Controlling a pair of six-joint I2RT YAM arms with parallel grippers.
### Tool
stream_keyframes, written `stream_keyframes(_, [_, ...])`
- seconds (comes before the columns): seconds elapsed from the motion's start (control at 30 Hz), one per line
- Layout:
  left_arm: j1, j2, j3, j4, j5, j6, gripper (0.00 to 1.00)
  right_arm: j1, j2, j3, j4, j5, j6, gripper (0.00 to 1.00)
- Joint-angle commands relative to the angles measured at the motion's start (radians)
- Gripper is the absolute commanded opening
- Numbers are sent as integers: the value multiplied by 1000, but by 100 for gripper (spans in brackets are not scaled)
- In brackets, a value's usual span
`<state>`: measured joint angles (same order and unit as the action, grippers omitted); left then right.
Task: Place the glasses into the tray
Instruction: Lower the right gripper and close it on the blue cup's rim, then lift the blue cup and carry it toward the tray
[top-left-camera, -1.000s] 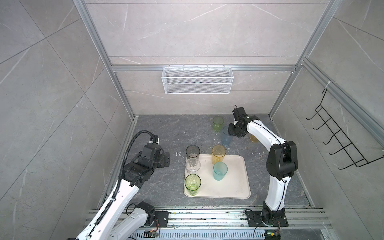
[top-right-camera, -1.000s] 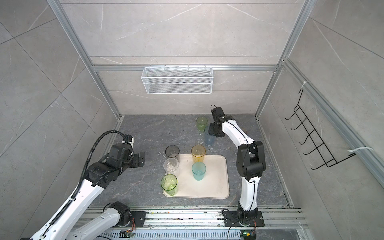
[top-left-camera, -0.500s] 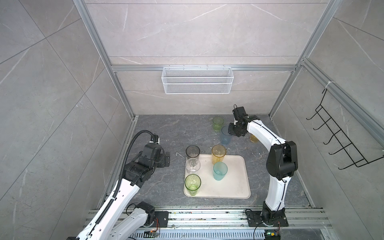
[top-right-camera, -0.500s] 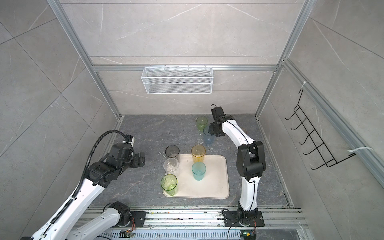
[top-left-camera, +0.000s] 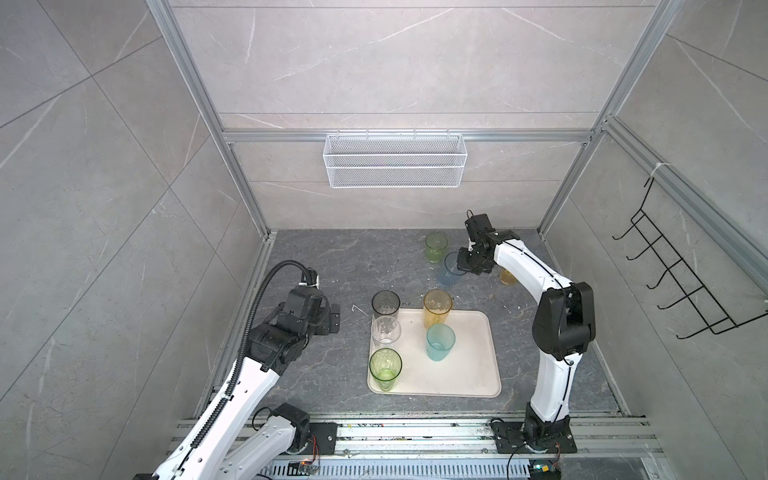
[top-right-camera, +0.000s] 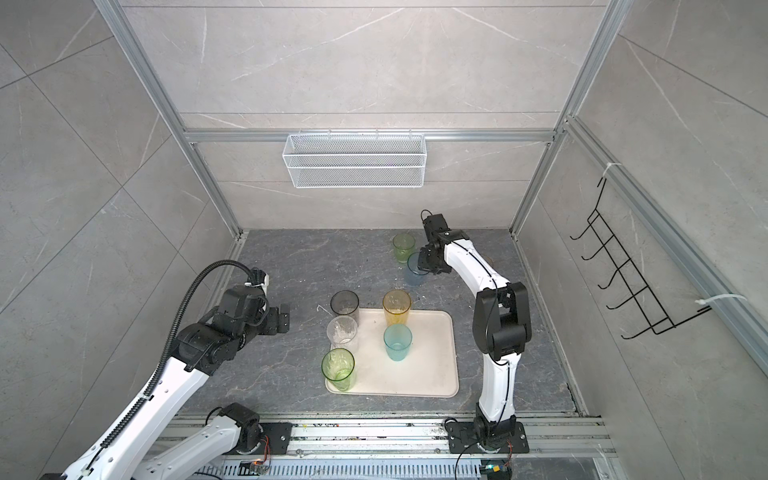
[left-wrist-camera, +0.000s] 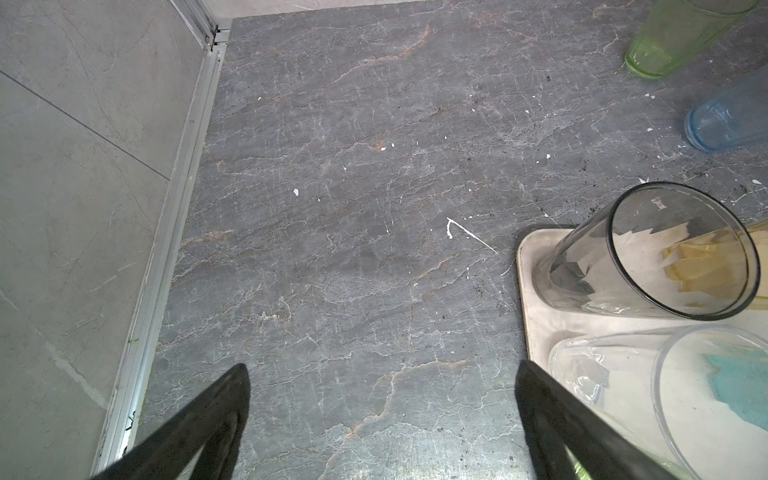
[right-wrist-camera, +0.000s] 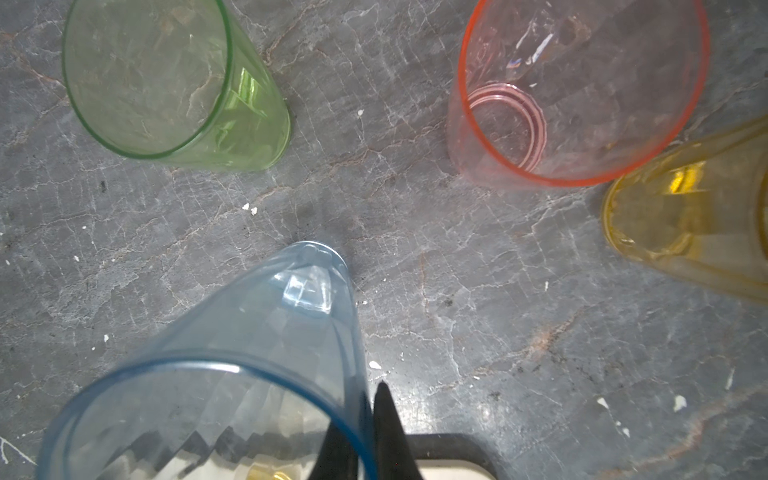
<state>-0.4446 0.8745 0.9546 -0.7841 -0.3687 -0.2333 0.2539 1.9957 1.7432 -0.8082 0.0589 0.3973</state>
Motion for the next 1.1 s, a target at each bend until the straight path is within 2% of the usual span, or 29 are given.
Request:
stream_keyframes(0.0, [3,-8,14,11,-18,23,100,-2,-24,30,-32,29,-27,3])
stream_keyframes(0.37, [3,-18,15,6,-9,20,99,-4,-97,-6,-67,66,-38,0])
stream_keyframes(0.77, [3,-34,16,-4,9,11,99,-3,-238,-51,-201,119,-53,0])
stream_keyframes(1.07, [3,-31,17,-9,27,2,100,-2,-347,-80,-319,99,-57,0])
